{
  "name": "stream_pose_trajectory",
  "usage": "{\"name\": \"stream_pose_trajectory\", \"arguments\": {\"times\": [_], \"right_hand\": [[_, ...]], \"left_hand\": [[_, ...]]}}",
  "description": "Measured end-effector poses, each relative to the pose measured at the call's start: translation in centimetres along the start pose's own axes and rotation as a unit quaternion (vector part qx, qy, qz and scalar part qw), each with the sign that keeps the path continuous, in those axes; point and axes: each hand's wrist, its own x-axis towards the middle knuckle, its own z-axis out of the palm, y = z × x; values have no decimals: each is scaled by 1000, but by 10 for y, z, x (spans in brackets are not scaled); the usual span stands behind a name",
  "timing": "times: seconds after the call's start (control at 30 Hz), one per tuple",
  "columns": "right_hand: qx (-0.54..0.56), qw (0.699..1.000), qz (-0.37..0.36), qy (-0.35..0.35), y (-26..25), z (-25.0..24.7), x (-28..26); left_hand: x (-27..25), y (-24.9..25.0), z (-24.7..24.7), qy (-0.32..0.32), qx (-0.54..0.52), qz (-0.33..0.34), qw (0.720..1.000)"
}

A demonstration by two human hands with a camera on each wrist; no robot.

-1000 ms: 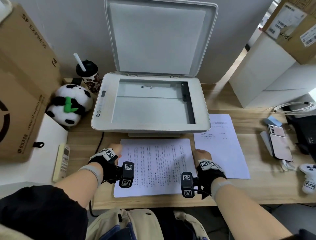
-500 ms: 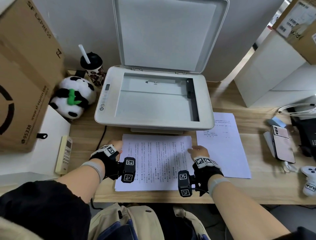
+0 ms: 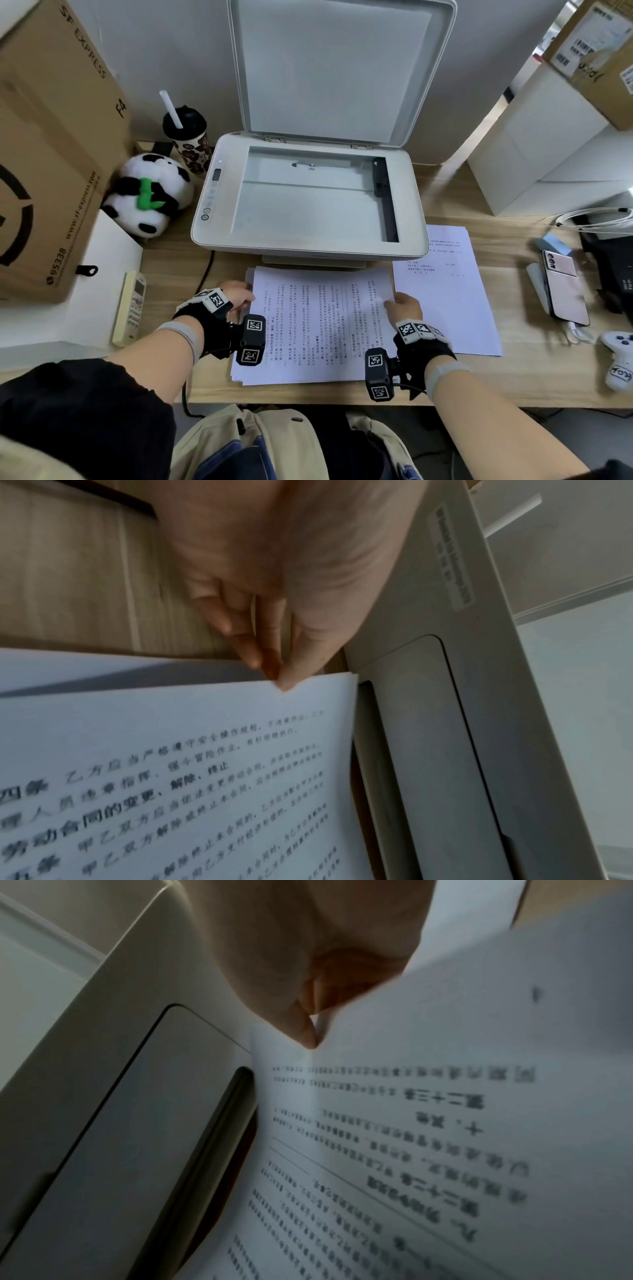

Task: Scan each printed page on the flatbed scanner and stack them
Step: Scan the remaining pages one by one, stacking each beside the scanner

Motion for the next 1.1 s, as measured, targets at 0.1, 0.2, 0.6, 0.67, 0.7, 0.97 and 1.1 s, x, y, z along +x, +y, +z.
{"name": "stream_pose_trajectory", "arguments": {"times": [0.1,0.2,0.6,0.67,0.7,0.97,1.1], "right_hand": [[42,999,27,12,6,-3,0],[82,993,57,64,10,-11,-1],[138,977,60,148,-1,-28,-11],[138,977,60,154,-2,-32,-12],[141,976,60,156,-2,-34,-13],[145,971,51,184,-3,-35,-16],[152,968,52,192,-5,-35,-16]], "left_hand": [[-3,-2,-4,-58,23,-6,998],[-2,-1,-6,-108,36,-11,993],[-20,17,-9,-36,98,31,994],[-18,16,-7,-12,110,35,993],[-18,15,-6,5,119,39,992],[-27,26,-15,-114,217,47,968],[-4,29,-25,-149,207,57,965]]}}
